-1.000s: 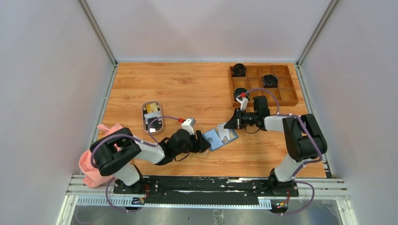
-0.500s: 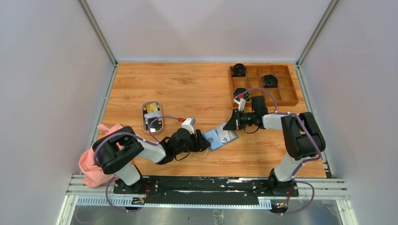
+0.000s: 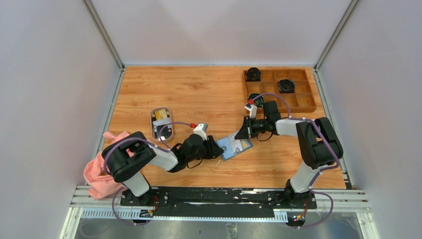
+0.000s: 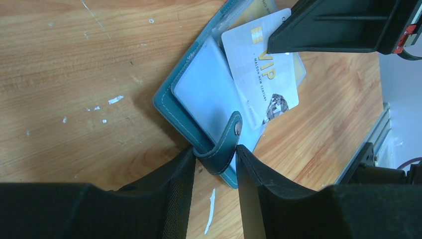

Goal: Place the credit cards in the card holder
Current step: Insert the credit card into the card holder.

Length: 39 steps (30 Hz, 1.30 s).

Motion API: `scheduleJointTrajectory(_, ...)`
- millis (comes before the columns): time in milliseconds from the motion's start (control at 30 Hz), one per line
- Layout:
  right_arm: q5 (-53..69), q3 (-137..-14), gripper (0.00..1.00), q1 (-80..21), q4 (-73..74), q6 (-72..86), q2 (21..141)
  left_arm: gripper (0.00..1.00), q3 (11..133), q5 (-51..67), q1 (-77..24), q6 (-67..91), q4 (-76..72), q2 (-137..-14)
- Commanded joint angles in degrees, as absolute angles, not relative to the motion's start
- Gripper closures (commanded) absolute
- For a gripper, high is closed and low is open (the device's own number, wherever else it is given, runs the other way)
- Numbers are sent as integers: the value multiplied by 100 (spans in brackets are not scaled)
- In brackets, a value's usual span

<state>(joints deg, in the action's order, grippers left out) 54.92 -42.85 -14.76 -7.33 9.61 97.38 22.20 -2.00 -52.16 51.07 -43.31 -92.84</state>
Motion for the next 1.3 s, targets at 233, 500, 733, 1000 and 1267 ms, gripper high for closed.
scheduleJointTrajectory(233,5054,-4658,100,-1705,204,758,10037,64,2259,-151,-5044,5036,-3872,-9640)
scheduleJointTrajectory(500,5089,-4846,100,-1718,564,703,10247,64,2306,-37,-4893,4997,-3867,-9709)
scheduleJointTrajectory(733,5080,-4878,100,-1788,581,823,10323,64,2368,70,-4847,4975,-3876,-9814)
scheduleJointTrajectory(1000,5360,-4859,100,-1806,392,1043,10427,65,2415,183,-4825,4974,-3876,-9926)
scheduleJointTrajectory(1267,5600,-4872,100,-1889,48,1443,10627,63,2495,385,-4824,5007,-3888,-10000)
